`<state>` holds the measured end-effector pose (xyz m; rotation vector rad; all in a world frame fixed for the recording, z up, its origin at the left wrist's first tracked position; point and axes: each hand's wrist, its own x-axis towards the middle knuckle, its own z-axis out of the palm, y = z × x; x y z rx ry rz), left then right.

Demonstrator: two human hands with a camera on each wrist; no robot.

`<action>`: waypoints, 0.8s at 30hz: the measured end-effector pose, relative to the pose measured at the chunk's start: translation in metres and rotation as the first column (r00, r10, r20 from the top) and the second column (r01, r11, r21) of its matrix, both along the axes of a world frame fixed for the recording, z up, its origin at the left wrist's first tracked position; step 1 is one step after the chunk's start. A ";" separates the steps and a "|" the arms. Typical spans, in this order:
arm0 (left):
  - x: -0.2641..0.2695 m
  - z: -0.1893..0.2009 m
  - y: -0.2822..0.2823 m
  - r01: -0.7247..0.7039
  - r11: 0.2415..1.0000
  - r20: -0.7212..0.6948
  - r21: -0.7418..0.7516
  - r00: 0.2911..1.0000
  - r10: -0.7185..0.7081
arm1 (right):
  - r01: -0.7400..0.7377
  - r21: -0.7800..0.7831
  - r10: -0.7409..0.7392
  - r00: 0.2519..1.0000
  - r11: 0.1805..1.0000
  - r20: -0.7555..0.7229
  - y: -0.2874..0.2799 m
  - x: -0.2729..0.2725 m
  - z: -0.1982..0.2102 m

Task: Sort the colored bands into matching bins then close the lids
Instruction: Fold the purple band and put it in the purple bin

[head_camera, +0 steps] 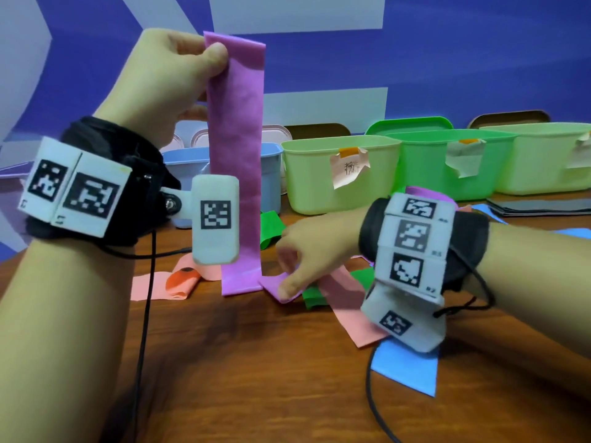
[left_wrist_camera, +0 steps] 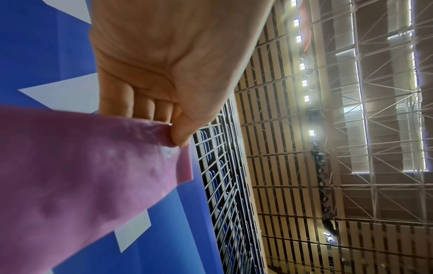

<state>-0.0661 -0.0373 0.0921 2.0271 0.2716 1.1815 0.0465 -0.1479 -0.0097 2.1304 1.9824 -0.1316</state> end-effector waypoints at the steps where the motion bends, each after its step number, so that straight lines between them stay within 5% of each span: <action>1: 0.000 0.000 0.001 0.000 1.000 0.002 -0.002 1.000 0.000 | 0.010 -0.025 -0.010 1.000 1.000 0.016 0.006 -0.006 -0.003; 10: -0.002 0.003 0.009 0.003 1.000 0.013 -0.003 1.000 -0.002 | -0.013 -0.013 0.014 0.989 1.000 0.145 0.023 -0.020 -0.010; 19: -0.002 0.003 0.012 0.002 1.000 0.013 -0.023 1.000 -0.002 | 0.223 0.411 -0.169 0.972 0.884 -0.166 -0.009 0.017 0.073; 24: -0.001 0.002 0.017 -0.007 0.999 0.016 -0.046 1.000 0.008 | 0.265 0.603 -0.060 0.939 0.752 -0.338 -0.020 0.028 0.100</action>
